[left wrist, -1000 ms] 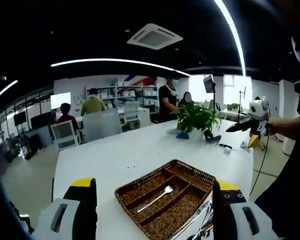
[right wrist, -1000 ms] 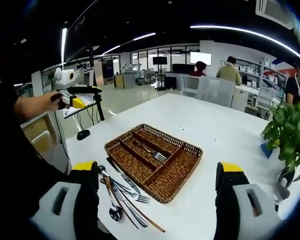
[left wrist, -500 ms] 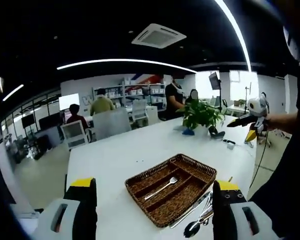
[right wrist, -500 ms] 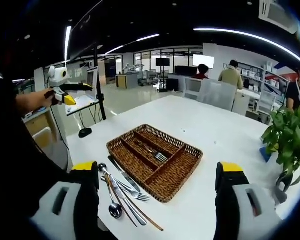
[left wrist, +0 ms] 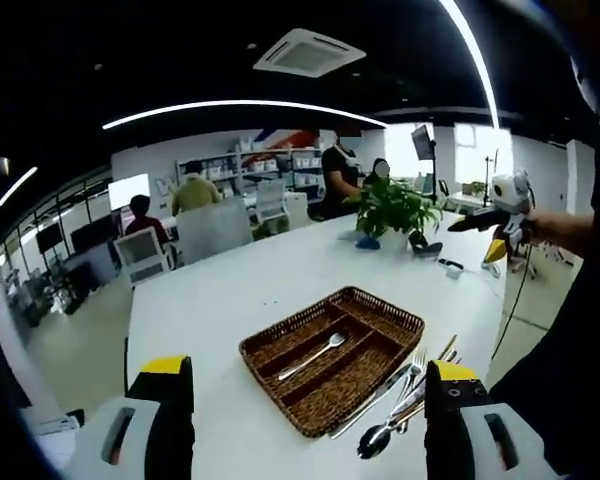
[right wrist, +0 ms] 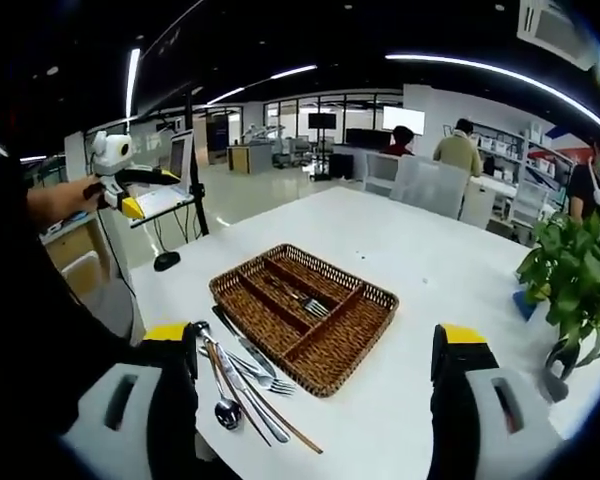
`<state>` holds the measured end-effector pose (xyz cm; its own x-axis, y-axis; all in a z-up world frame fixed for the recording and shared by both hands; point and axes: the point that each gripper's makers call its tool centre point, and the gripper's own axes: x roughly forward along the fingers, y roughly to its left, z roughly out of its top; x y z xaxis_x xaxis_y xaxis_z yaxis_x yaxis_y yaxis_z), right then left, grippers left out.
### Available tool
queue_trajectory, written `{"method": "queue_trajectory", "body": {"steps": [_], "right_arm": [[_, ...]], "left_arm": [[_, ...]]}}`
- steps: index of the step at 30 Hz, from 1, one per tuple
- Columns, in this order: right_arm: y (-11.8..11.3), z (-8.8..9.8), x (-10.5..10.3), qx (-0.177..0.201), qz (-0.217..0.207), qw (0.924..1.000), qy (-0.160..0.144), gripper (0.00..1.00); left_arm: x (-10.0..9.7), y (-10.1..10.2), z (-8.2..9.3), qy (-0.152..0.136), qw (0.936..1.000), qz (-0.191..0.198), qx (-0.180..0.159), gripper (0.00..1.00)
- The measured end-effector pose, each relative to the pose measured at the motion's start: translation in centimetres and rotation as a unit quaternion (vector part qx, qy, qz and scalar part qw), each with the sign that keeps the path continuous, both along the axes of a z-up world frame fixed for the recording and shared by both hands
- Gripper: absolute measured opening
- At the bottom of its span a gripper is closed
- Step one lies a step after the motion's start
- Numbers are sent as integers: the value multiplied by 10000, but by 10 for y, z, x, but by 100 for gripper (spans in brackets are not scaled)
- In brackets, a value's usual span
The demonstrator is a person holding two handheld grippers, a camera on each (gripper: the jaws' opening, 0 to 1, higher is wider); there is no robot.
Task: Arrange the knives, forks, and spoons in their matching storage slots by inserting each utensil handle-first until every utensil is classified and aligned in the correct compartment
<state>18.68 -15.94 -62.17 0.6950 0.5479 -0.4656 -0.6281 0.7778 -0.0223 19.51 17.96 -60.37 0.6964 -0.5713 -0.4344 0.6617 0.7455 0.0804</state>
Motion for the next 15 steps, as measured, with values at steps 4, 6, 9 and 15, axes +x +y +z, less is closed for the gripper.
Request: {"method": "queue_trajectory", "body": {"steps": [4,6,9,15], "right_arm": [[-1,2,-1,7,-40,10000,-33,99],[0,1,-1,-33,-11,10000,-56,99],[0,0,-1,-71,25,9998,-167,99],[-2,3,-1,-57,-16,9999,-144,99]], "left_arm": [[3,0,1,-15,10000,-25,-59,100],[5,0,1,-11,10000,-16,-93,100],[4,-1,-3,-12,10000,-45,-34,100],[-2,5,-8,63,10000,-17,10,100]]}}
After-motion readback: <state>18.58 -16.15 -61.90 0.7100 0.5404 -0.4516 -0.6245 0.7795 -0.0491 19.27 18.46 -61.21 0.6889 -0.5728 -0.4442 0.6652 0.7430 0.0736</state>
